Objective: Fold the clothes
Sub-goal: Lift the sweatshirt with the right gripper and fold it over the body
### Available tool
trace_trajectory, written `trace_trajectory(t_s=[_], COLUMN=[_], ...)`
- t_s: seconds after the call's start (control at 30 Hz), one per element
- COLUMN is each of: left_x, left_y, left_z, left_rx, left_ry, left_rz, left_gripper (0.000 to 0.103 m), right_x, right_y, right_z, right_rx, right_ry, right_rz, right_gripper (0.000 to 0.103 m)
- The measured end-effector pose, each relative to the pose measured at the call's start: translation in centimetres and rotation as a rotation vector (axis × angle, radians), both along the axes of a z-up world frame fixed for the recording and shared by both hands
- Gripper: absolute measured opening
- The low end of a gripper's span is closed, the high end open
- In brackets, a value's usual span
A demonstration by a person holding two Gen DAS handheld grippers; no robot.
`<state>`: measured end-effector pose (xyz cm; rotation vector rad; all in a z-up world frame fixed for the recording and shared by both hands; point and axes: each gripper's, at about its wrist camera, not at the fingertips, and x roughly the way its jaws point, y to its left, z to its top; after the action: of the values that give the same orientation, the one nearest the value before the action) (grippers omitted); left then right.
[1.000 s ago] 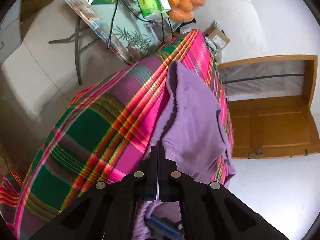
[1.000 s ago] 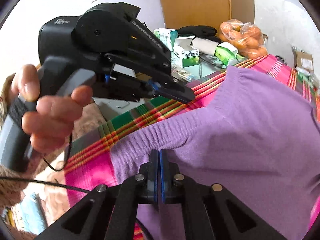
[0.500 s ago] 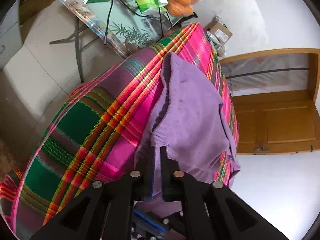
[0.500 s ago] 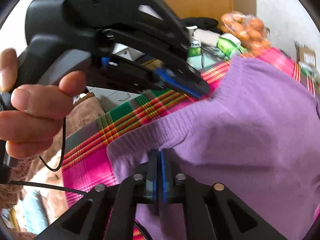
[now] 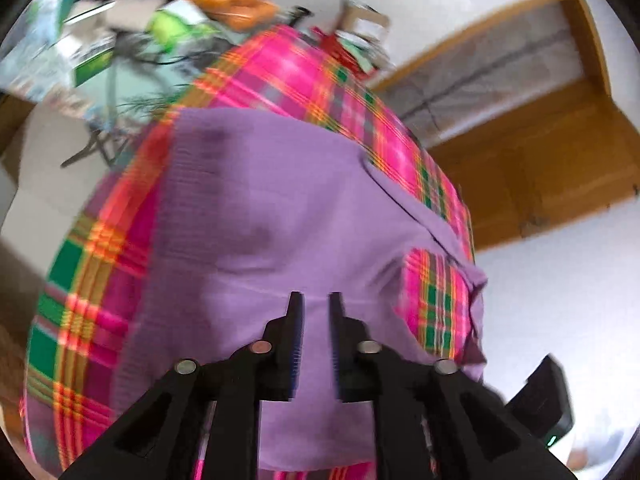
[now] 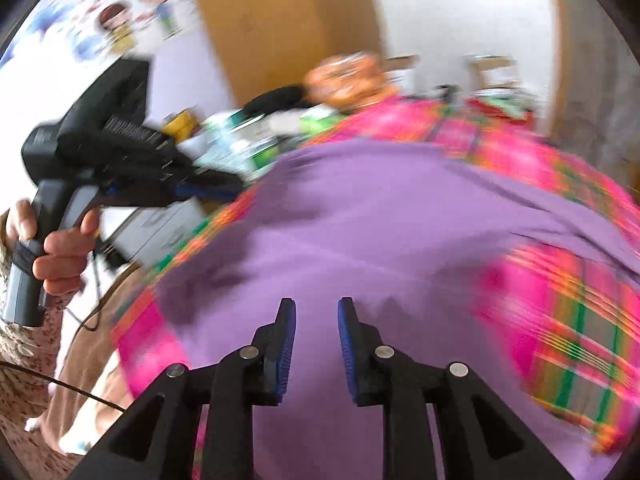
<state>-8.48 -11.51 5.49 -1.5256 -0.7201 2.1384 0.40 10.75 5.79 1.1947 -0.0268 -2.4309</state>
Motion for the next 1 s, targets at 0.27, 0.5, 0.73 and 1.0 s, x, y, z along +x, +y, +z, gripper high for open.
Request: trace_trajectory(t_s=[0.27, 0.5, 0.73, 1.0], left_x=[0.7, 2.5, 3.2, 3.1], left_y=[8.1, 12.4, 14.1, 15.8], left_z=[-2.2, -4.9, -6.2, -7.9], left_rx=[0.005, 0.019, 0.004, -0.012], left_ry=[-0.059, -0.120, -0.145, -0.195], left_rz=[-0.155, -0.221, -0.225, -0.221], left_gripper=[0.017, 0.017, 0.017, 0.017], right_x=[7.7, 13.8, 13.2, 11.3], right_y=[18.7, 30.9, 34.8, 37.9], right_z=[0.9, -1.5, -4.1, -7.1], right_rx=[0.011, -0.107, -0.184, -0.331], right_ry=[0.042, 0.044, 0.003, -0.062], right_rz=[-0.519, -0.906, -0.957, -1.004], right_gripper=[0.027, 0.035, 0.044, 0.044])
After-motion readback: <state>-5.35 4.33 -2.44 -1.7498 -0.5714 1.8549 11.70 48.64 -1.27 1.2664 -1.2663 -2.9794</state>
